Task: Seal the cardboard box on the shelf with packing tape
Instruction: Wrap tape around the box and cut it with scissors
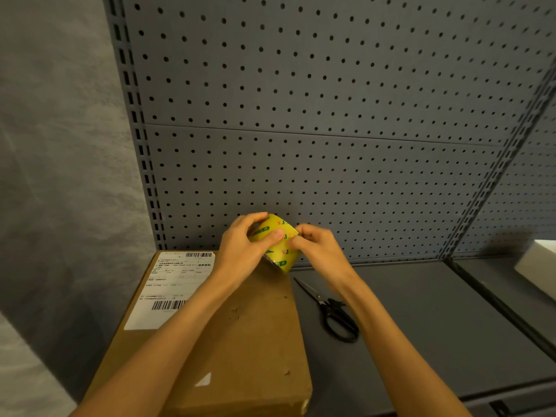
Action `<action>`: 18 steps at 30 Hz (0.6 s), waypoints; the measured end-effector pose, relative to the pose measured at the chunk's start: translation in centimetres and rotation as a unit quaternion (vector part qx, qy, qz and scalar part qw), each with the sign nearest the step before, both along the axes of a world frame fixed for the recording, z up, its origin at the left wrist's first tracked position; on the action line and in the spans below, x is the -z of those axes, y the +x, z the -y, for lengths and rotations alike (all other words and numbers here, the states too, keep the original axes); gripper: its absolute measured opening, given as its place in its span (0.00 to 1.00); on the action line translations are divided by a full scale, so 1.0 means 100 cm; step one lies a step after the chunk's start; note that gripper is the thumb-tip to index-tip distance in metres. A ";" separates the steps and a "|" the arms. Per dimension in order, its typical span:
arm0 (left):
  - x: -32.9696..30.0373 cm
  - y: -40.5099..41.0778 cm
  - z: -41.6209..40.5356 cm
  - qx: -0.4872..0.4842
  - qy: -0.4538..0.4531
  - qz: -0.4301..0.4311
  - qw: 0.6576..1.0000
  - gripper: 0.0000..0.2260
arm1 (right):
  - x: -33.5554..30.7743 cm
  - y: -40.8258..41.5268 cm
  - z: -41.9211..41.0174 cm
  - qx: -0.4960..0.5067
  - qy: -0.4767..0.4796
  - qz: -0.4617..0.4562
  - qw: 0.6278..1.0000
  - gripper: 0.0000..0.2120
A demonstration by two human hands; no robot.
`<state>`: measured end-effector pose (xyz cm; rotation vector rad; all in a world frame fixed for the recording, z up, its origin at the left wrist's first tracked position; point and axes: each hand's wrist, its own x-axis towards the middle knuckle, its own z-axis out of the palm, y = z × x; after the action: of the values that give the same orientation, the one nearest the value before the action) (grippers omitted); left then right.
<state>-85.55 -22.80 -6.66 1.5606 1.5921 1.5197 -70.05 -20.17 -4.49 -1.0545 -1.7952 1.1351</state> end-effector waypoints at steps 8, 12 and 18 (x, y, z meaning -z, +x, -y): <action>0.002 -0.002 -0.004 -0.003 -0.010 -0.013 1.000 0.22 | 0.007 -0.004 -0.002 0.003 -0.020 -0.071 0.997 0.09; 0.002 0.000 -0.007 0.003 -0.015 -0.018 1.000 0.22 | 0.011 -0.002 -0.002 0.002 -0.024 -0.095 0.995 0.10; 0.003 0.004 -0.008 0.003 -0.016 -0.021 1.000 0.22 | 0.011 -0.003 0.001 0.016 -0.032 -0.110 0.993 0.07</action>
<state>-85.15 -22.02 -6.94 1.5874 1.6255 1.4614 -70.31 -20.24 -5.62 -0.9515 -1.5737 1.2466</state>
